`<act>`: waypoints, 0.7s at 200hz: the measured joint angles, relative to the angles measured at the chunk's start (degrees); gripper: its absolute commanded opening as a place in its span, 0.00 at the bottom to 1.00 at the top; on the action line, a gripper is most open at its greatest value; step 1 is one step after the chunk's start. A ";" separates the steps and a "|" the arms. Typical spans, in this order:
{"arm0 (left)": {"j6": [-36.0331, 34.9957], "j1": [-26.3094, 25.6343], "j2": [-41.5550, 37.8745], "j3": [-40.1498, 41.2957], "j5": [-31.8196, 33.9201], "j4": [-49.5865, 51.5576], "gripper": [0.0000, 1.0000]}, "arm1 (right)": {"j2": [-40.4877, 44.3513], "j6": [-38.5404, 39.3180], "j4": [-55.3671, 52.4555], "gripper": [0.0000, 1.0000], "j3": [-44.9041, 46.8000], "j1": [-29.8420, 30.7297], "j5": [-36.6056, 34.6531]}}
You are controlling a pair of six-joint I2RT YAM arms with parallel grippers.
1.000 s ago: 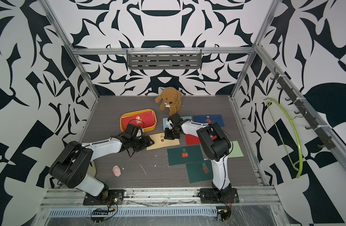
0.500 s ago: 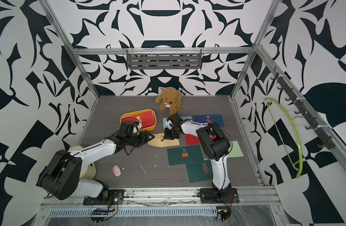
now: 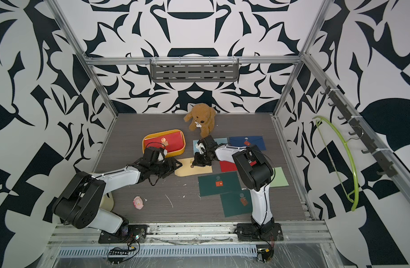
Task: Put the sealed envelopes into the storage box
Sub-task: Pick up the envelope from the center of the board.
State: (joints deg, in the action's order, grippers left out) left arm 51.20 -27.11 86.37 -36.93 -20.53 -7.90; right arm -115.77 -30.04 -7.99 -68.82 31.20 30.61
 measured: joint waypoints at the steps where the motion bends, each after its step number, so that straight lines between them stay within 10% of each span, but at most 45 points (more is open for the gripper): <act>1: 0.00 0.00 0.00 0.00 0.04 0.00 0.73 | 0.00 0.00 0.04 0.00 0.00 0.00 0.00; 140: 9.86 1.25 0.57 9.33 0.92 -18.60 0.72 | 0.02 -0.22 1.77 0.00 1.09 0.48 1.20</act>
State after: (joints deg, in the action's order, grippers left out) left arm 61.06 -25.87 86.94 -27.59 -19.62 -26.50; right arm -115.74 -30.26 -6.22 -67.72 31.68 31.81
